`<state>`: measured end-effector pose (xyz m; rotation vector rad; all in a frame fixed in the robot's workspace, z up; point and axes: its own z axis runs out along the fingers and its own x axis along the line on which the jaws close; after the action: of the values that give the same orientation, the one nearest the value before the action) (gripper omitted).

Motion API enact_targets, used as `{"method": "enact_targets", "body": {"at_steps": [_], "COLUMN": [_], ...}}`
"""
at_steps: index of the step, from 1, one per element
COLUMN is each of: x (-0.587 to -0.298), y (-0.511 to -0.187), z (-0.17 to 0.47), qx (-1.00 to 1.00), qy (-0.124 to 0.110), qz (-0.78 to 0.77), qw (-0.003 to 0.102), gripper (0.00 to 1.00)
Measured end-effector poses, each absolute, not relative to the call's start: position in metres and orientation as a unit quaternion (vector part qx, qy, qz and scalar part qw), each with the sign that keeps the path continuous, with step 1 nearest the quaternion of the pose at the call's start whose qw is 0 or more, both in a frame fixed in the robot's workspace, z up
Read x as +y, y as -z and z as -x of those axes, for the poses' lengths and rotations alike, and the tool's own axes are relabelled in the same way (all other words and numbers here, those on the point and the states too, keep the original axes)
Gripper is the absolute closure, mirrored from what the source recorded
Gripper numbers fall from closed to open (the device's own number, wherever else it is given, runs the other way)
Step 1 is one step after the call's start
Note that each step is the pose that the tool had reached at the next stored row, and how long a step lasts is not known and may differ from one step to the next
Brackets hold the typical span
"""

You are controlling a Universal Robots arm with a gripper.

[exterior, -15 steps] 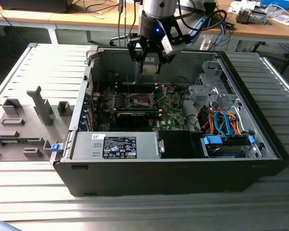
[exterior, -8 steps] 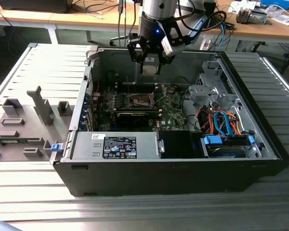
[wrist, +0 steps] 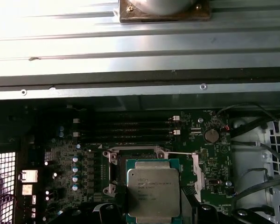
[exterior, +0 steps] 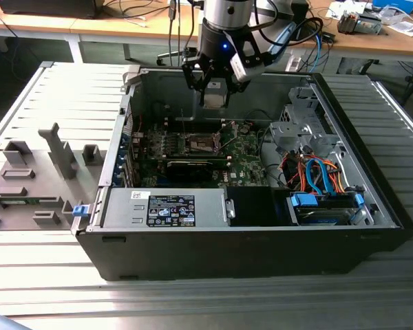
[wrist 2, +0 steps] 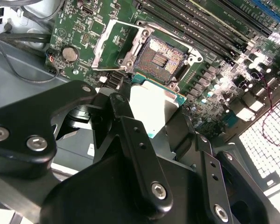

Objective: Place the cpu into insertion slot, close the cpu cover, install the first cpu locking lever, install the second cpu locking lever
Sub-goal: 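Place the cpu into insertion slot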

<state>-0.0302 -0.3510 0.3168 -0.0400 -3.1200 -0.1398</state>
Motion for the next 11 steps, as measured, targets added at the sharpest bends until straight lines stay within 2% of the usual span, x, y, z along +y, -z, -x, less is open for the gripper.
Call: {"method": "enact_targets", "body": {"at_steps": [11], "x": [-0.3512], "y": [-0.3143], "z": [0.0302], "qx": [-0.999], "qy": [0.045], "qz": [0.013], "qw": [0.009], "gripper": [0.46]}}
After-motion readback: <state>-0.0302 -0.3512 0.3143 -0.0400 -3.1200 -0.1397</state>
